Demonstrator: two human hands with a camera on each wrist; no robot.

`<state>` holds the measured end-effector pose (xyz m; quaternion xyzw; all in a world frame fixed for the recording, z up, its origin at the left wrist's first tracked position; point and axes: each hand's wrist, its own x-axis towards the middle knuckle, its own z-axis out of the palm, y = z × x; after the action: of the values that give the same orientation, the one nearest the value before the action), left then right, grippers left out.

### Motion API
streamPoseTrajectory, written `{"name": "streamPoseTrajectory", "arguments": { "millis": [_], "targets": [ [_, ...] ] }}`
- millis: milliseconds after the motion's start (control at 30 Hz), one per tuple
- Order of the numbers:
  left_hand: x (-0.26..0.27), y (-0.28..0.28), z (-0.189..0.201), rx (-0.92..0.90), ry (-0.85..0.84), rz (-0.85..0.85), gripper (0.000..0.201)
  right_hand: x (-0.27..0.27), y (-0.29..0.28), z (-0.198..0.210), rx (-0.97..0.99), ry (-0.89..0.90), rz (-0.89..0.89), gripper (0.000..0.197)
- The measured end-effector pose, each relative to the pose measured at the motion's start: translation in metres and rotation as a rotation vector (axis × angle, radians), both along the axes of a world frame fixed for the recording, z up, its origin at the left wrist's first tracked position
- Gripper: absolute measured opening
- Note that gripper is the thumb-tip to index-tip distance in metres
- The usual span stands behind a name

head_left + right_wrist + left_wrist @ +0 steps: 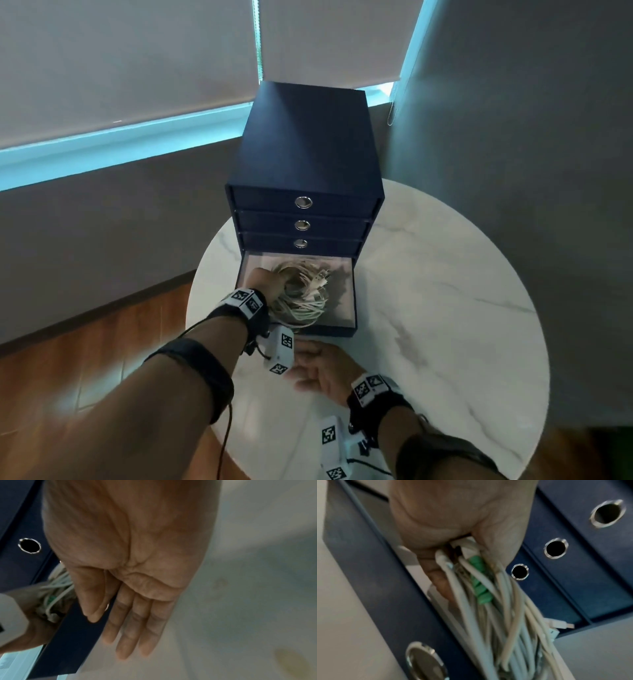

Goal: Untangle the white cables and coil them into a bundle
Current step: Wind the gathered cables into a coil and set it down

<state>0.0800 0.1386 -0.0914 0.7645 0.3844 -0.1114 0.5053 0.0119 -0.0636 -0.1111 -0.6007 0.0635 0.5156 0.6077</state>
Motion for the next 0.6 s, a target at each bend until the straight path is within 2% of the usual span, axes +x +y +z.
{"name": "streamPoseTrajectory", "arguments": {
  "millis": [100,200,267,367,467,533,600],
  "targets": [
    [0.01,-0.003,-0.014,0.02,0.056,0.002,0.059,0.015,-0.017,0.015,-0.021,-0.035,0.091,0.022],
    [0.017,-0.006,-0.019,0.008,0.06,0.042,0.062,0.032,-0.029,0.036,-0.024,-0.133,0.175,0.028],
    [0.021,-0.008,-0.019,0.013,0.048,0.077,0.068,0.043,-0.03,0.052,-0.009,-0.269,0.182,0.03],
    [0.025,-0.012,-0.02,0.017,0.043,0.185,0.082,0.061,-0.023,0.068,-0.13,-0.633,0.112,0.028],
    [0.025,-0.018,-0.02,0.086,0.026,0.202,0.078,0.078,-0.009,0.078,-0.308,-1.203,0.081,0.023],
    [0.022,-0.019,-0.017,0.138,0.014,0.165,0.071,0.086,0.001,0.076,-0.365,-1.458,0.23,0.03],
    [0.02,-0.016,-0.02,0.172,0.017,0.124,0.072,0.091,0.011,0.065,-0.449,-1.499,0.422,0.048]
  ]
}}
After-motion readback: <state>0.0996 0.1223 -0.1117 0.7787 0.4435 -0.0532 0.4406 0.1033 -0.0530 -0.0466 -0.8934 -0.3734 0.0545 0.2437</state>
